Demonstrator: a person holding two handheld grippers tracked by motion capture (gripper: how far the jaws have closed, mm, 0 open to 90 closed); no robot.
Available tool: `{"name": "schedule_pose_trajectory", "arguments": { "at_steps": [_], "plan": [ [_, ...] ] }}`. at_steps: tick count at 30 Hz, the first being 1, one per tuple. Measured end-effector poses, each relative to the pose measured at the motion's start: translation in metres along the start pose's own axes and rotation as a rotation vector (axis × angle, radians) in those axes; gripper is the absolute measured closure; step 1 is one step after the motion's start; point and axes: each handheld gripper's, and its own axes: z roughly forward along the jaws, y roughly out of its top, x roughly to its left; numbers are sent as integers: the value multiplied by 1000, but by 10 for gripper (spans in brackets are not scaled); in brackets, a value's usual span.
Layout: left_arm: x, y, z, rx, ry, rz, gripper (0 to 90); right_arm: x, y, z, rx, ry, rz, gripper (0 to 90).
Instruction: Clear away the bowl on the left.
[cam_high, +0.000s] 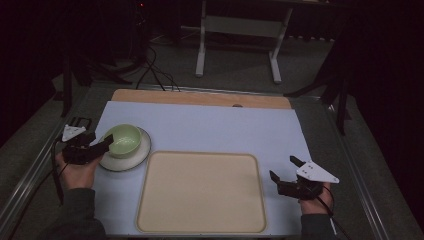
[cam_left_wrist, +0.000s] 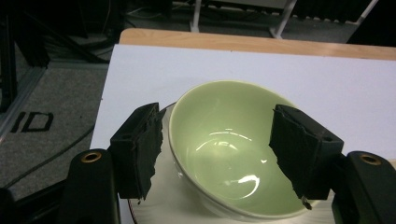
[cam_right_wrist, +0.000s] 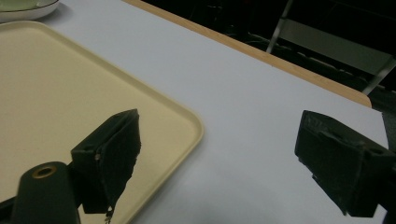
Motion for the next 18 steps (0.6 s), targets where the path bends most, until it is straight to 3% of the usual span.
{"name": "schedule_pose_trajectory", "arguments": {
  "at_steps": [7,12,18],
  "plan": [
    [3,-2,13,48,28,-7,359,0,0,0,-5,-8,-6,140],
    [7,-4,23,124,62,-36,427,0,0,0,-5,-9,-7,140],
    [10,-4,29,140,66,-72,460,0,0,0,-8,-10,-6,140]
  ]
}}
